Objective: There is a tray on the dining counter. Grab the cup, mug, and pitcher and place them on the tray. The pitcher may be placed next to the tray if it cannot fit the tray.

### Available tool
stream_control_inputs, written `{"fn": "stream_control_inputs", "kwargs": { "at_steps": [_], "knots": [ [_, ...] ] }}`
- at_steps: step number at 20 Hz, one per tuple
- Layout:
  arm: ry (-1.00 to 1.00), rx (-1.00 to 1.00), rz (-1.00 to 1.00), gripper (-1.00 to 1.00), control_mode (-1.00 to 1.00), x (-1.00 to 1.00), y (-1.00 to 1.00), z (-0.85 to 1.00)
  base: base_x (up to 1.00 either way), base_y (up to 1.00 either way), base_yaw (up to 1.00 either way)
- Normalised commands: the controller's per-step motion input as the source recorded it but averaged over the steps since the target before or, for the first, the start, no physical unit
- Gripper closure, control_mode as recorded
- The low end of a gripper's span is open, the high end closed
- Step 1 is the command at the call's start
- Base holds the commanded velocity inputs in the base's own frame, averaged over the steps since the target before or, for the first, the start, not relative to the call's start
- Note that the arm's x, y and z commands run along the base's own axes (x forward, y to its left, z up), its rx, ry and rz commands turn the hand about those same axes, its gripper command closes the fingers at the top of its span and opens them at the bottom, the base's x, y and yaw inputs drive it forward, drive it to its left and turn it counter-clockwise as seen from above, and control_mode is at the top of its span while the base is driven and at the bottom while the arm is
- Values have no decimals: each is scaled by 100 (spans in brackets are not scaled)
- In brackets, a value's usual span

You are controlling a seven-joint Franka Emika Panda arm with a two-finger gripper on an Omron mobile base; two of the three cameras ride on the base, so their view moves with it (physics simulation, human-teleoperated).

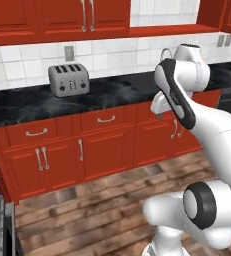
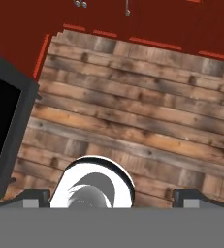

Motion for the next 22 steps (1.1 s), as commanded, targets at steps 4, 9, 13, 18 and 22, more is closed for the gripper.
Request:
{"fn": "stream_control_inputs", "kwargs": {
  "at_steps": [4, 9, 13, 18, 22],
  "knots": [
    [0, 0, 0, -100, 100, 0, 0, 0, 100, -97, 5],
    [0, 0, 0, -100, 100, 0, 0, 0, 90, -100, 12],
    [0, 0, 0, -100, 100, 0, 0, 0, 55, -100, 14],
    [0, 0, 0, -100, 100, 0, 0, 0, 43, -100, 13],
    [0, 0, 0, -100, 100, 0, 0, 0, 38, -100, 13]
  ]
}}
